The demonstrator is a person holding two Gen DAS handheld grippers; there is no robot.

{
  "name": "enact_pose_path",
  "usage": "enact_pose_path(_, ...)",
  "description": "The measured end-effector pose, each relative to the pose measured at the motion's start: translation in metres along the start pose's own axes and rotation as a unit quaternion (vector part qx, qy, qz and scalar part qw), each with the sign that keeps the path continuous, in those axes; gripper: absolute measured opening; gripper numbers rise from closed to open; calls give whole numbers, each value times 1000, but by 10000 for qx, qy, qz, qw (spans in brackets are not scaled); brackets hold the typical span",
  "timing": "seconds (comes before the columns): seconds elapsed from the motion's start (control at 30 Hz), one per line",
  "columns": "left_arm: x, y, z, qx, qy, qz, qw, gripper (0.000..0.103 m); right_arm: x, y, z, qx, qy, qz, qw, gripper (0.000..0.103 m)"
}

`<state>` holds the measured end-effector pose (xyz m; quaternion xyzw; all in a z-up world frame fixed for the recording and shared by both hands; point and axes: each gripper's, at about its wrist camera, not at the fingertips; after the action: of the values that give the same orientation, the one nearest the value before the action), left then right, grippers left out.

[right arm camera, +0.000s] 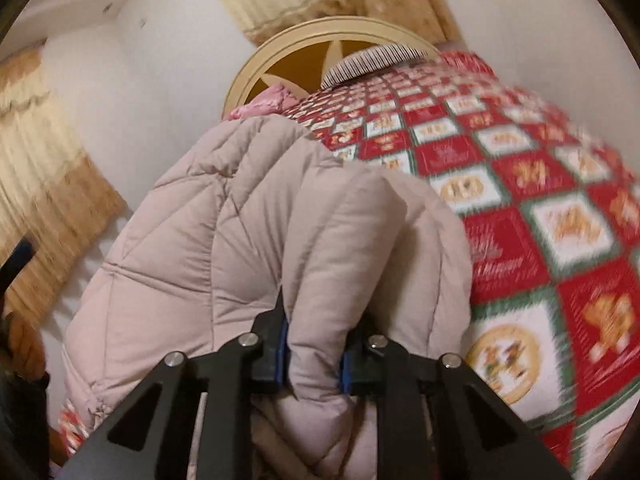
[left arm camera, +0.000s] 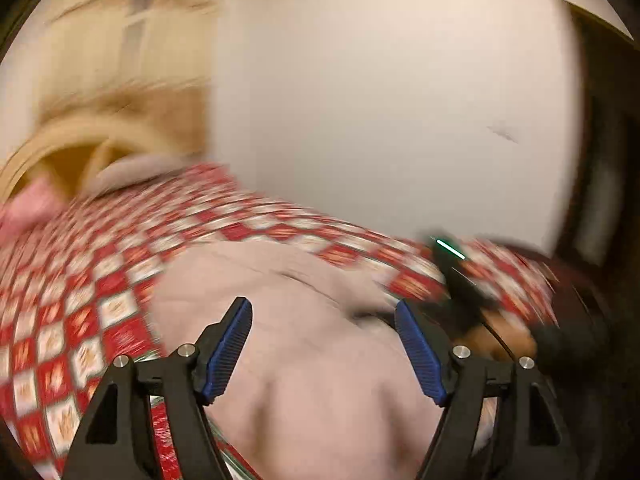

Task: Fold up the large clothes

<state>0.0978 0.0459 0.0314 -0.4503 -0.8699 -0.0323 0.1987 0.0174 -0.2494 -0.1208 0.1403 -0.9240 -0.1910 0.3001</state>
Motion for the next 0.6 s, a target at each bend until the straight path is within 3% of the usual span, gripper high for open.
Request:
enact_pose_path(0.07,-38,15,-13,498,232,-345,9979,75,-4,-5,-1,-329,11,-263,9991,22)
enact_pose_path(0.13,-76,12,-19,608,422,-754,9944,75,-6,-4,-5,-373,76,-307,9988,23)
enact_pose_path(0.23,-125,-4,-8,79,845,-1495,9851,75,-11,3,-13,-215,250,-287,9990,24)
enact_pose_path(0.3,-147,-10,11,-332,1156,-1951,9734,76,-18,3,-19,-169,365,-346,9986,25)
enact_pose_path(0.37,-160,-8,32,-473,1152,-2461,9612,81,-25,-7,-21,-351,421,-553,9970,25)
enact_pose_path(0.5,-172,4,43,-359,1091,-2558,9599,86,-37,-32,-17,-963,384,-1005,9895,25)
enact_pose_path(0.6,-185,13,50,-240,1105,-2530,9608,89,-36,-37,-13,-1207,350,-1071,9863,25)
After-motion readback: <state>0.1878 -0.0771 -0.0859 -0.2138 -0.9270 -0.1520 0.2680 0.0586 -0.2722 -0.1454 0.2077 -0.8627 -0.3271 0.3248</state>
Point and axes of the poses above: each gripper's, at about its wrist camera, not at the fingertips, and x roughly against the way its jaws point, y to its left, z to its underside, and after that the axes turned 3 degrees about -y, right-handed
